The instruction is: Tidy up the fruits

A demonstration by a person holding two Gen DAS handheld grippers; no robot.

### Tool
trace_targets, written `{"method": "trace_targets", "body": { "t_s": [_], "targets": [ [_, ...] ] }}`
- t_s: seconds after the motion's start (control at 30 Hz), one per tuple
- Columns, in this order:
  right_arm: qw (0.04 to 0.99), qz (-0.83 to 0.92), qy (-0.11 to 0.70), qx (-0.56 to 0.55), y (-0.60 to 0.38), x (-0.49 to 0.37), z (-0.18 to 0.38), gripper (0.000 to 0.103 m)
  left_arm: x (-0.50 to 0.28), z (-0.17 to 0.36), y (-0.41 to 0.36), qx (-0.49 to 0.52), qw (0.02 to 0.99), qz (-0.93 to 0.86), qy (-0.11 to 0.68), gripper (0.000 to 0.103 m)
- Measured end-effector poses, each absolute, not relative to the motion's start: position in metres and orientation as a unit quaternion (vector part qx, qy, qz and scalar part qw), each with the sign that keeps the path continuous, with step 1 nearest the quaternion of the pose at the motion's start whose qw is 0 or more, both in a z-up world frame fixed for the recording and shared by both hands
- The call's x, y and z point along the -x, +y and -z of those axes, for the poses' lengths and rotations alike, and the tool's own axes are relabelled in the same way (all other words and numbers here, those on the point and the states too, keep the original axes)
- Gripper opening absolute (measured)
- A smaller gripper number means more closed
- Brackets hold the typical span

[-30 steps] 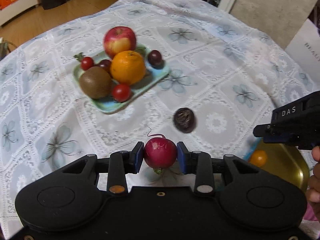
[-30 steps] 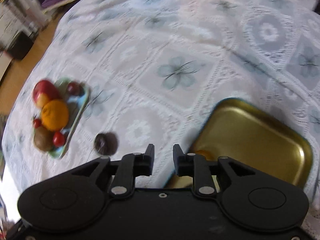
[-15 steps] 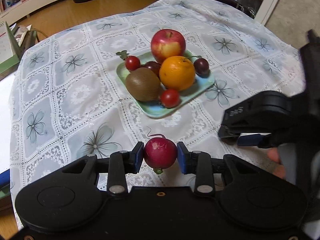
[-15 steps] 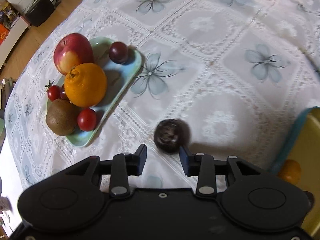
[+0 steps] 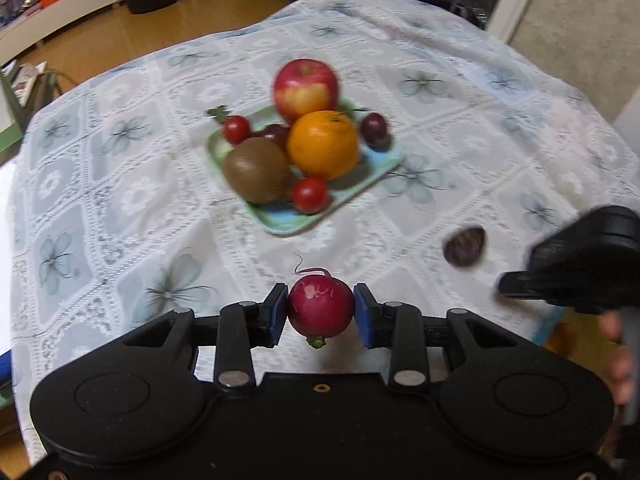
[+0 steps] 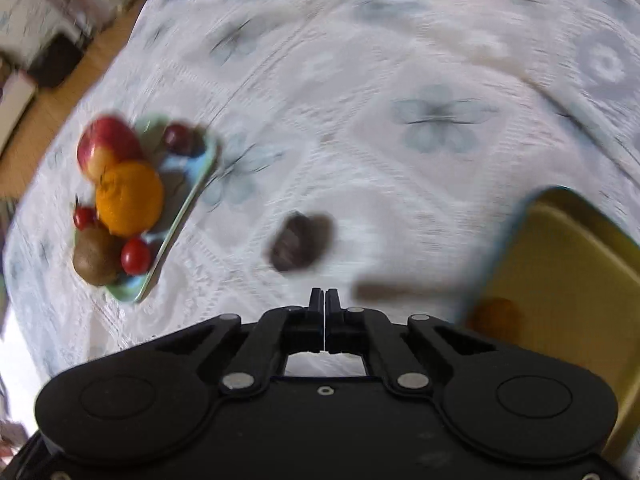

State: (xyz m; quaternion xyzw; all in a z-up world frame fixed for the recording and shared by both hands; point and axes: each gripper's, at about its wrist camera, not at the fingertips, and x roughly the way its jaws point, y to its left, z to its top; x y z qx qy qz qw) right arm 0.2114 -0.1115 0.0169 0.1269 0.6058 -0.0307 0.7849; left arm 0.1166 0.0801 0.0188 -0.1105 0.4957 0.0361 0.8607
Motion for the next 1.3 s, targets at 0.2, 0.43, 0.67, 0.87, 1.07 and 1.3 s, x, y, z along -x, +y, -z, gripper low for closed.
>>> {"method": "trace_targets", "body": {
  "t_s": [0.2,0.43,0.67,0.87,1.07,1.3],
  "targets": [
    [0.788,0.062,0.59,-0.163,-0.165,-0.193,-0.03,0.015,-0.116,-0.022,0.054,0.097,0.863,0.001,0.496,0.044],
    [0.77,0.027,0.61,-0.184,-0.129,-0.216,-0.014,0.035,-0.116,-0.013,0.063,0.089,0.857,-0.029,0.506,0.044],
    [0.77,0.026,0.617,-0.161,-0.079,-0.247,0.018,0.038,-0.114,-0.014,0.084,0.112,0.856,-0.054,0.501,0.044],
    [0.778,0.048,0.615,-0.122,-0.059,-0.254,0.04,0.034,-0.117,-0.013,0.087,0.112,0.857,-0.054,0.5,0.044],
    [0.782,0.039,0.609,-0.127,-0.076,-0.238,0.023,0.03,-0.117,-0.013,0.083,0.103,0.858,-0.055,0.5,0.044],
    [0.804,0.07,0.563,-0.179,-0.159,-0.189,-0.032,0.03,-0.107,-0.033,0.056,0.081,0.873,-0.016,0.481,0.044]
  ]
}}
